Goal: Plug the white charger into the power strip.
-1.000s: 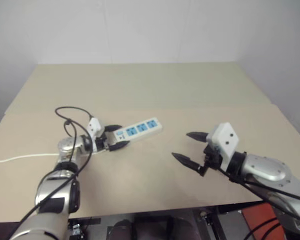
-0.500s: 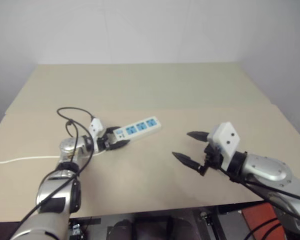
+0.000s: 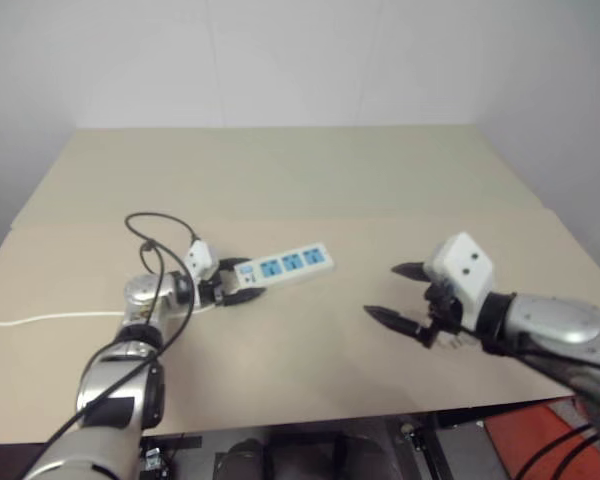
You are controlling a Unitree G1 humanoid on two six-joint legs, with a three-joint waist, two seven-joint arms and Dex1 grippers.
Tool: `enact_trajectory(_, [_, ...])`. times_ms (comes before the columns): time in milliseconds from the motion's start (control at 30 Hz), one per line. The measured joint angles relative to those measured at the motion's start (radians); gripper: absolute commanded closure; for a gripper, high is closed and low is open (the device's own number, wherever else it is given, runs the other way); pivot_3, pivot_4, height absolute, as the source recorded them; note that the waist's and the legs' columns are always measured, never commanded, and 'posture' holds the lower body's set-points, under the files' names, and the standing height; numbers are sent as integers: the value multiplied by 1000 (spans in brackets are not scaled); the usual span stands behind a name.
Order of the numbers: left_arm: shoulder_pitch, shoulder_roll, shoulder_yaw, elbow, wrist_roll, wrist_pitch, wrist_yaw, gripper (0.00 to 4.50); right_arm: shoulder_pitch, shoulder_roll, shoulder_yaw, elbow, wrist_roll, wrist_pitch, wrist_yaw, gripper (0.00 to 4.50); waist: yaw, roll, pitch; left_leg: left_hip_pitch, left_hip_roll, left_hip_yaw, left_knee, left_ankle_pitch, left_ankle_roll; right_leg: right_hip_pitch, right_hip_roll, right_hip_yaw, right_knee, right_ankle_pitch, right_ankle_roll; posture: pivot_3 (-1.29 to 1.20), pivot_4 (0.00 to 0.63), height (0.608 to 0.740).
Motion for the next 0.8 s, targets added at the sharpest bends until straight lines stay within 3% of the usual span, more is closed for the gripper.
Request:
enact_trajectory(233, [25,-7,-45,-63,-1,-47,-36,1214,-269,-99,53,233,63,365,-12,0,1,0,0,-1,1,0,0,-1,1,-1,-1,0,0,0,-1,0,150,740])
enact_trajectory(367, [41,-12,-47,-89,-10,-71,-44,1214,-327,-158,152,287,14,412,-21,0,1,0,0,-5,0,0,0,-1,1,-4,-2,0,-1,1,0,0,150,740])
enact_trajectory(800, [99,-51,-85,-205,-22,-64,-83,1214,-469,-193,344,456,63,498,7,0,1,2,-1,-6,0,1,4,-1,3,-4,-4,0,-1,2,2,0,150,740])
